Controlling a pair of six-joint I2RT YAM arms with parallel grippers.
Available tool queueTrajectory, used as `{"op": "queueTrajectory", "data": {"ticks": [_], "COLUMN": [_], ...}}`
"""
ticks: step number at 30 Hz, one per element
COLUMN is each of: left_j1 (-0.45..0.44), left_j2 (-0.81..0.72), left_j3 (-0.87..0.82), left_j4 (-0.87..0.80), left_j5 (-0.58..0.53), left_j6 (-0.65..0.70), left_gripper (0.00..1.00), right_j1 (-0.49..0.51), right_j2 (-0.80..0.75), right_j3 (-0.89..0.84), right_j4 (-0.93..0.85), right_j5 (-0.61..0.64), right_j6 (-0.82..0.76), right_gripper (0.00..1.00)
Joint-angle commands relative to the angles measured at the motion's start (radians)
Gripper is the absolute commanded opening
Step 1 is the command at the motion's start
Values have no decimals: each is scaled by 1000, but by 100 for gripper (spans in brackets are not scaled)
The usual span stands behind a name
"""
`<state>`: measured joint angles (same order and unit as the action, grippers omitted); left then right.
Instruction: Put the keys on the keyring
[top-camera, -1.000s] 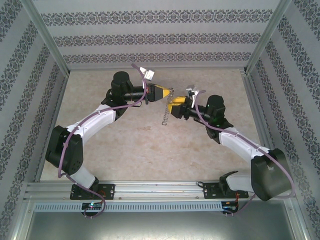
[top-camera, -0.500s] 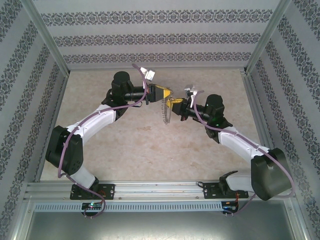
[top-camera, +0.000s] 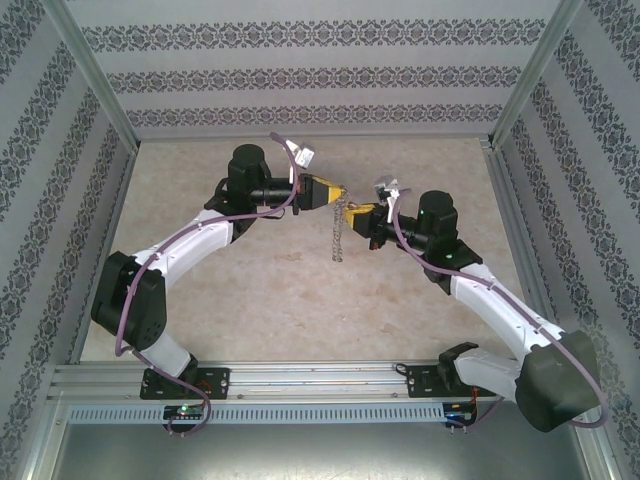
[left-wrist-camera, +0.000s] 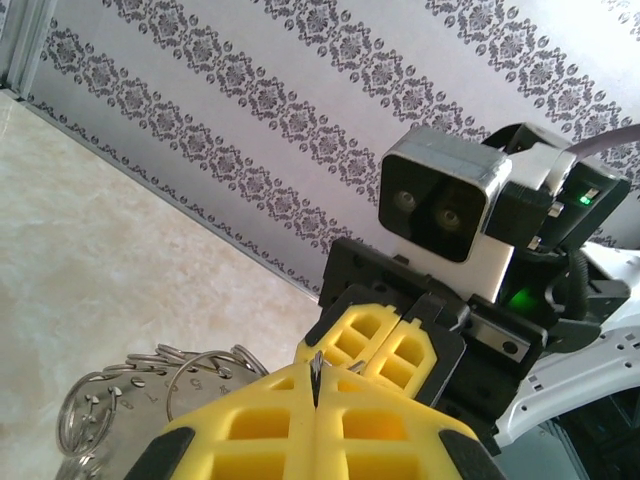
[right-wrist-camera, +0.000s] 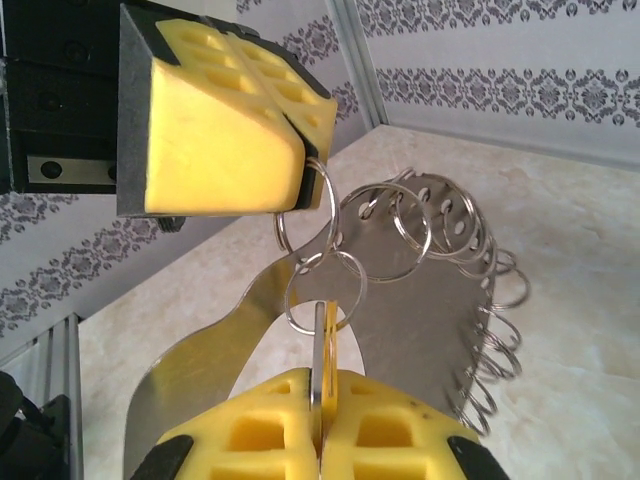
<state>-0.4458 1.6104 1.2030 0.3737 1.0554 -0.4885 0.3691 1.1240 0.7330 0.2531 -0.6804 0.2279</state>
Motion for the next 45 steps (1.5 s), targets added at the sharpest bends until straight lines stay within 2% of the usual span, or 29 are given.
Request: {"op": "queueTrajectory", "data": {"ticks": [1, 7, 12, 34, 45], "left_j1": [-2, -4, -8, -58, -66], "left_j2": [-45, -60, -69, -135, -132], "left_j3": [35, 25, 19, 39, 33], "left_j4": [-21, -23, -35, -345, -370], "left_j5": [-21, -26, -31, -181, -192], "left_j6": [66, 74, 90, 386, 411], "left_gripper": [0, 0, 0, 0, 0], "right_j1": [-5, 19, 37, 69, 85], "right_j2": [-9, 34, 66, 147, 143], "right_j3": [53, 139, 183, 356, 390], "right_j4": [-115, -238, -268, -451, -519], "right_j5": [25, 54, 64, 97, 187], "right_j6": [-60, -100, -102, -152, -197], "right_gripper": [0, 0, 0, 0, 0]}}
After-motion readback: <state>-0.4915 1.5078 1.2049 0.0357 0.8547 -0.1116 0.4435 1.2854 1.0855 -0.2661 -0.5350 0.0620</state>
